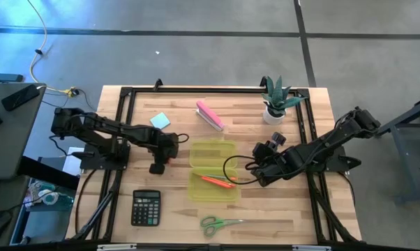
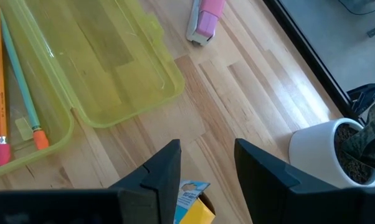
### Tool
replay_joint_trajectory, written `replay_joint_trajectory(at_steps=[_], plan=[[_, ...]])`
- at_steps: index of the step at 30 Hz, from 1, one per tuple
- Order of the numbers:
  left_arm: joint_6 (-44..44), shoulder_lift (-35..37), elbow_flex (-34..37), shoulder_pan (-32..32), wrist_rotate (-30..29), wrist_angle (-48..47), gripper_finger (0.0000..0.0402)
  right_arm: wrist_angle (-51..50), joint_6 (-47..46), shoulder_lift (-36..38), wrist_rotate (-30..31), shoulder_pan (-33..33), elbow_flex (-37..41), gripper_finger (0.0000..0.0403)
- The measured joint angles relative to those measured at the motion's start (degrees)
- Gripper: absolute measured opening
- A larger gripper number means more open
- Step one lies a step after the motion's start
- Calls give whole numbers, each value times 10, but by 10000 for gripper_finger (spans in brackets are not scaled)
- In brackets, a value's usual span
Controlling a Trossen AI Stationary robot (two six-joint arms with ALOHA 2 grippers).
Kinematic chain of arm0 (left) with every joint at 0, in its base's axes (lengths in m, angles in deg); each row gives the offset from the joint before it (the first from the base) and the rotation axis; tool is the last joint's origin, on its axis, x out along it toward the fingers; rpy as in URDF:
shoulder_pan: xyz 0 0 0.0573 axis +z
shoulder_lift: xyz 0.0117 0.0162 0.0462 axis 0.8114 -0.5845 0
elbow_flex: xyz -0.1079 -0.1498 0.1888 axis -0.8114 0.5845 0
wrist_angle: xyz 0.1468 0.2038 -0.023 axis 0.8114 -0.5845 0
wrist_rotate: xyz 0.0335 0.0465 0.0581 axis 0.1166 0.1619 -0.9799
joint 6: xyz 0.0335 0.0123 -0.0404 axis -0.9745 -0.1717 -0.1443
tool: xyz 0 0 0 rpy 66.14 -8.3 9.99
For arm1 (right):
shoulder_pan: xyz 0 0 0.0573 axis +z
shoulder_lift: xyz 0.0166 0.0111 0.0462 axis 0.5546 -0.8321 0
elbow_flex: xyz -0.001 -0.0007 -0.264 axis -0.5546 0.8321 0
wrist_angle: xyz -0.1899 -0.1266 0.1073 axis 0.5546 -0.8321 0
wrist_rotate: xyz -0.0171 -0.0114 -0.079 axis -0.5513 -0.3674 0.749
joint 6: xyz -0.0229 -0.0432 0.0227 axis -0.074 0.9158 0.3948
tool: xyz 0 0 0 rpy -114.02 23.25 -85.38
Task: Pack school essentials
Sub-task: Put the orange eraser into the yellow supply box
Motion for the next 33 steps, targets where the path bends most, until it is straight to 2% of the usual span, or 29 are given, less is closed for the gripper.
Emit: replay_joint_trajectory(at_steps=[5,13,22,28,33], plan=[[8,13,-1,-16,6,26,73,0,0,0,-1,0,0,142],[54,22,-19,-77,1,106,74,6,0,0,-1,0,0,142],[121,23,-92,-147,-59,151,74,11,0,0,-1,0,0,142],[133,-12,-110,-187,-71,200,74,17,0,0,-1,-1,0,142],[136,-67,-123,-191,-81,199,74,24,0,0,-1,-1,0,142]])
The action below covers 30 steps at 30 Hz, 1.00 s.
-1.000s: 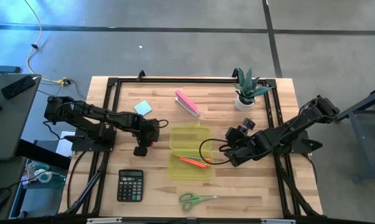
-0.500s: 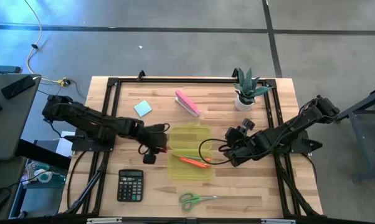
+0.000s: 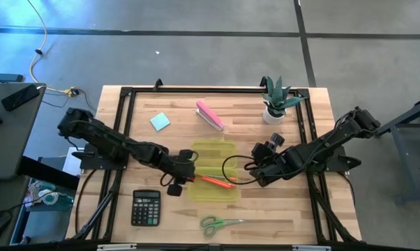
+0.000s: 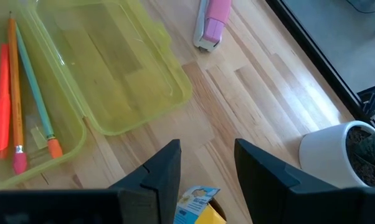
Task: Pack school essentials
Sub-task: Put the orange eraser into the yellow supply box, then put the green scissors into the yellow supply box
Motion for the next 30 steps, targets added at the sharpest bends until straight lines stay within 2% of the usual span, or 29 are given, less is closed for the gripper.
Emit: replay_joint_trajectory(at_steps=[7,15,30], plan=[[-9,-56,-25,9,-3,2,74,2,0,0,-1,0,0,142],[15,-73,-46,10,-2,-10,79,2,-1,0,-1,0,0,142],[-4,-61,-47,18,-3,-42,204,18,0,0,-2,0,0,142]])
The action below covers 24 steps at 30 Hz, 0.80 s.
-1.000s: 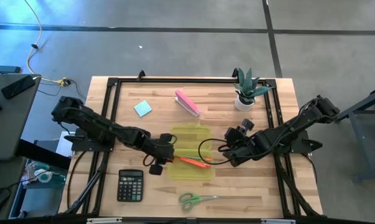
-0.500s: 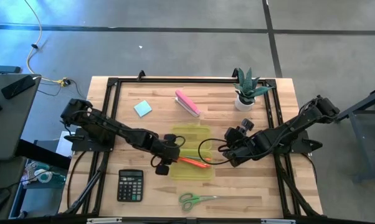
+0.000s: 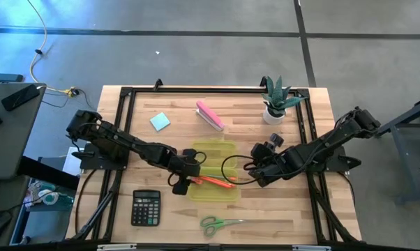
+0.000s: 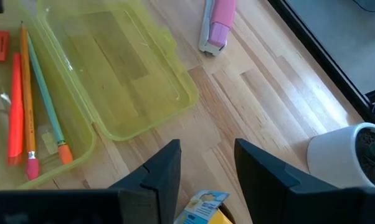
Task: Pack school essentials
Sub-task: Put the green scissors into the yellow supply box
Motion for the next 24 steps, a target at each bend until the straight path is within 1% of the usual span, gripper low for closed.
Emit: replay_joint_trajectory(at_steps=[3,8,13,19,24], plan=[[-1,15,-11,2,-3,-50,207,10,1,0,-13,0,0,142],[-1,42,-58,2,-20,-149,200,57,29,0,-55,6,0,142],[-1,78,-85,1,-31,-189,196,117,61,0,-76,36,0,142],[27,161,-93,0,-37,-260,195,199,92,0,-81,80,0,142],[49,240,-93,0,-67,-273,195,276,151,-3,-86,107,-1,142]])
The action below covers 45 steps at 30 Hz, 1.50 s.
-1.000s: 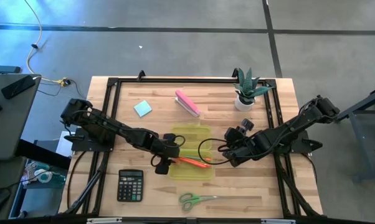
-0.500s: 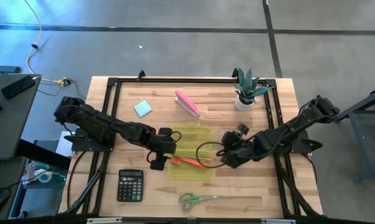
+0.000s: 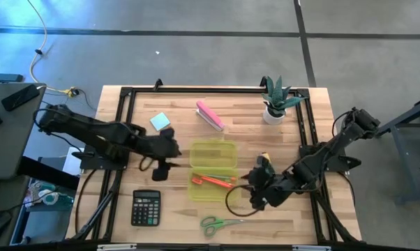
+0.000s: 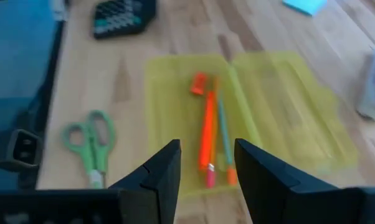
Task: Pack school essentials
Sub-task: Put the green scissors into the yellow supply box
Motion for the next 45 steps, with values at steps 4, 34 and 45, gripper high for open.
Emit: replay_joint_trajectory(at_steps=[4,34,45], plan=[[0,54,7,-7,-32,-2,195,52,44,-12,-16,11,0,142],[99,178,305,-42,-67,247,195,220,191,-163,-209,-44,-70,142],[126,178,305,-42,-67,213,195,26,227,-278,-222,-45,-266,142]])
